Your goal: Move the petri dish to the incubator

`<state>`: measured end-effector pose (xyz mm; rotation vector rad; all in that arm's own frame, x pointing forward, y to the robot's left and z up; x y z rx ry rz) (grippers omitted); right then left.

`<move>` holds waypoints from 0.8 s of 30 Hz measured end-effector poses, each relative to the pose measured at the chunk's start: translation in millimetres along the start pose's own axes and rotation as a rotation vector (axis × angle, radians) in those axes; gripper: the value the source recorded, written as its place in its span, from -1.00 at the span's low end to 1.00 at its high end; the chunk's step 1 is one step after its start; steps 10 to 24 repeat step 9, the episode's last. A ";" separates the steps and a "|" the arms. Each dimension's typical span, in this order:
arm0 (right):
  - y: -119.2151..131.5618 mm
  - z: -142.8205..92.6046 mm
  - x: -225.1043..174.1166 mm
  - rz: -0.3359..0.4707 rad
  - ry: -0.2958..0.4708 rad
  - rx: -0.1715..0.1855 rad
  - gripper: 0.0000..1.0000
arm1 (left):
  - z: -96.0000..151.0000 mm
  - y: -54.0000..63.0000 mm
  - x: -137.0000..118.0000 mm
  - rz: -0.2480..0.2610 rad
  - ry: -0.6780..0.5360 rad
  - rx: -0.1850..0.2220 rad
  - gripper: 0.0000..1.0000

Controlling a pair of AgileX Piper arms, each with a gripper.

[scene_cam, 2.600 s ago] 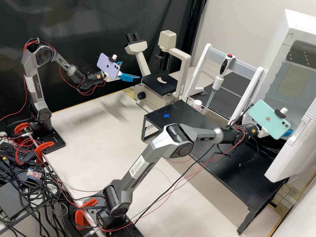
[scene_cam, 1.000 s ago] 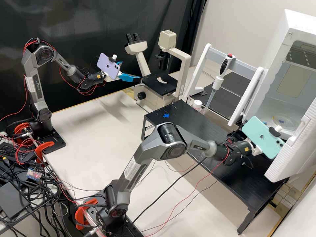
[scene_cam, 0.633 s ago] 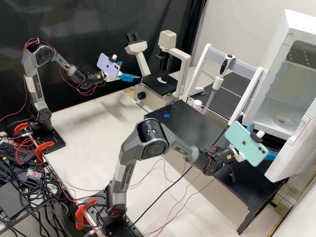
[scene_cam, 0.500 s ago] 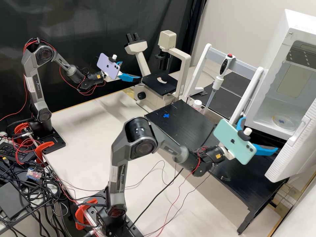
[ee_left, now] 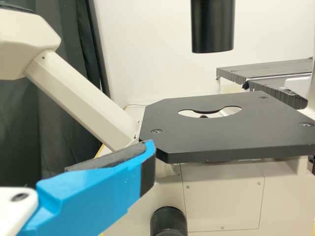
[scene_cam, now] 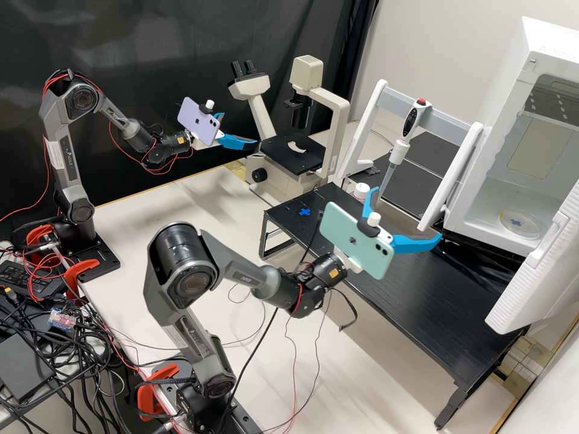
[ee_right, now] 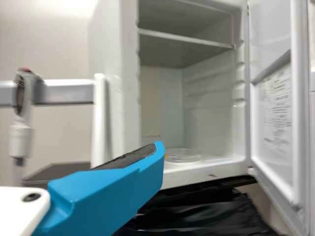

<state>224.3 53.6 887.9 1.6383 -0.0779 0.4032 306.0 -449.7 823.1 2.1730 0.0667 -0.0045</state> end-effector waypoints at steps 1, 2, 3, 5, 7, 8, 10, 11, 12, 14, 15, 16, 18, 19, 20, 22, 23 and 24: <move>-5.2 -4.6 -4.6 -0.005 0.021 0.008 1.00 | 0.0 0.0 0.0 0.000 0.000 0.000 1.00; -9.6 -7.4 -10.3 -0.010 0.033 0.011 1.00 | 0.0 0.0 0.0 0.000 0.000 0.000 1.00; -13.6 -9.7 -13.2 -0.018 0.045 0.013 1.00 | 0.0 0.0 0.0 0.000 0.000 0.000 1.00; -22.0 -13.1 -19.8 -0.033 0.052 0.031 1.00 | 0.0 0.0 0.0 0.000 0.000 0.000 1.00; -29.3 -14.3 -24.8 -0.054 0.046 0.038 1.00 | 0.0 0.0 0.0 0.000 0.000 0.000 1.00; -33.5 -15.5 -27.6 -0.070 0.048 0.040 1.00 | 0.0 0.0 0.0 0.000 0.000 0.000 1.00; -37.9 -16.3 -29.2 -0.091 0.052 0.035 1.00 | 0.0 0.0 0.0 0.000 0.000 0.000 1.00; -37.9 -16.3 -29.2 -0.091 0.052 0.035 1.00 | 0.0 0.0 0.0 0.000 0.000 0.000 1.00; -37.9 -16.3 -29.2 -0.091 0.052 0.035 1.00 | 0.0 0.0 0.0 0.000 0.000 0.000 1.00; -37.9 -16.3 -29.2 -0.091 0.052 0.035 1.00 | 0.0 0.0 0.0 0.000 0.000 0.000 1.00; -37.9 -16.3 -29.2 -0.091 0.052 0.035 1.00 | 0.0 0.0 0.0 0.000 0.000 0.000 1.00; -37.9 -16.3 -29.2 -0.091 0.052 0.035 1.00 | 0.0 0.0 0.0 0.000 0.000 0.000 1.00; -37.9 -16.3 -29.2 -0.091 0.052 0.035 1.00 | 0.0 0.0 0.0 0.000 0.000 0.000 1.00; -37.9 -16.3 -29.2 -0.091 0.052 0.035 1.00 | 0.0 0.0 0.0 0.000 0.000 0.000 1.00; -37.9 -16.3 -29.2 -0.091 0.052 0.035 1.00 | 0.0 0.0 0.0 0.000 0.000 0.000 1.00; -37.9 -16.3 -29.2 -0.091 0.052 0.035 1.00 | 0.0 0.0 0.0 0.000 0.000 0.000 1.00; -37.9 -16.3 -29.2 -0.091 0.052 0.035 1.00 | 0.0 0.0 0.0 0.000 0.000 0.000 1.00; -37.9 -16.3 -29.2 -0.091 0.052 0.035 1.00 | 0.0 0.0 0.0 0.000 0.000 0.000 1.00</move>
